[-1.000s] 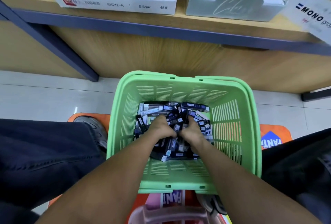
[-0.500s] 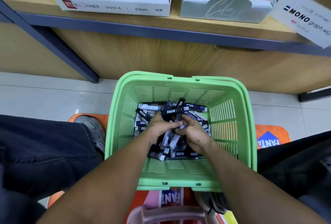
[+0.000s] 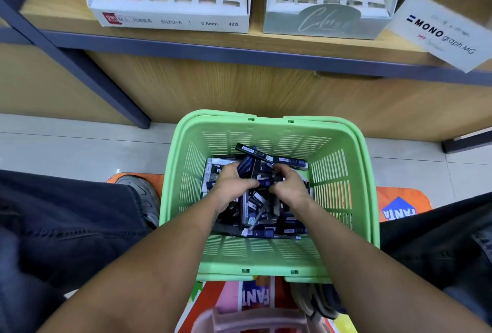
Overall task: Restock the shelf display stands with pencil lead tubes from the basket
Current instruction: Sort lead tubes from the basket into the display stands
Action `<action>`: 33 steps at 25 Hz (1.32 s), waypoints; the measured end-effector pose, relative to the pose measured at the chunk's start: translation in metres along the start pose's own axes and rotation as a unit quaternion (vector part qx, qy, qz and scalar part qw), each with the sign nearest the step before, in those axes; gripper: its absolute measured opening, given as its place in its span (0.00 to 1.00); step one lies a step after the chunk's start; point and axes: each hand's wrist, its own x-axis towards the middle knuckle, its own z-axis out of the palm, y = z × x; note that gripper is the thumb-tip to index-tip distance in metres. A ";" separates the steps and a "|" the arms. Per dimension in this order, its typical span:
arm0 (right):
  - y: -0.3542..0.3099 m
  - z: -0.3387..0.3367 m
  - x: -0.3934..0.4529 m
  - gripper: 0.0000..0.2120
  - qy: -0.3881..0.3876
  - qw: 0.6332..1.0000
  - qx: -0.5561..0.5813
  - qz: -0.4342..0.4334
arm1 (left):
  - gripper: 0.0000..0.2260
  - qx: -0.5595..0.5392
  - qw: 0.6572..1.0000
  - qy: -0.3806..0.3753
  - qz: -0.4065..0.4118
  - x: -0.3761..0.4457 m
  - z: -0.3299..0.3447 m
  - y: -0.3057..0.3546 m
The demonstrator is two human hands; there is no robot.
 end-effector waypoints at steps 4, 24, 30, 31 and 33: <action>-0.016 0.006 0.003 0.32 0.012 1.000 0.023 0.005 | 0.13 -0.010 0.998 -0.050 0.023 -0.006 -0.004 0.002; -0.072 -0.038 -0.038 0.13 -0.070 0.969 0.215 -0.100 | 0.09 -0.072 0.988 -0.138 0.001 -0.047 -0.004 0.055; -0.090 -0.058 -0.064 0.14 -0.150 0.957 0.227 -0.102 | 0.08 -0.125 0.985 -0.115 0.009 -0.063 -0.004 0.073; -0.091 -0.062 -0.070 0.13 -0.169 0.958 0.213 -0.090 | 0.09 -0.141 0.985 -0.099 0.015 -0.065 -0.004 0.078; -0.088 -0.073 -0.080 0.12 -0.236 0.961 0.135 -0.055 | 0.09 -0.179 0.982 -0.061 0.026 -0.068 -0.004 0.087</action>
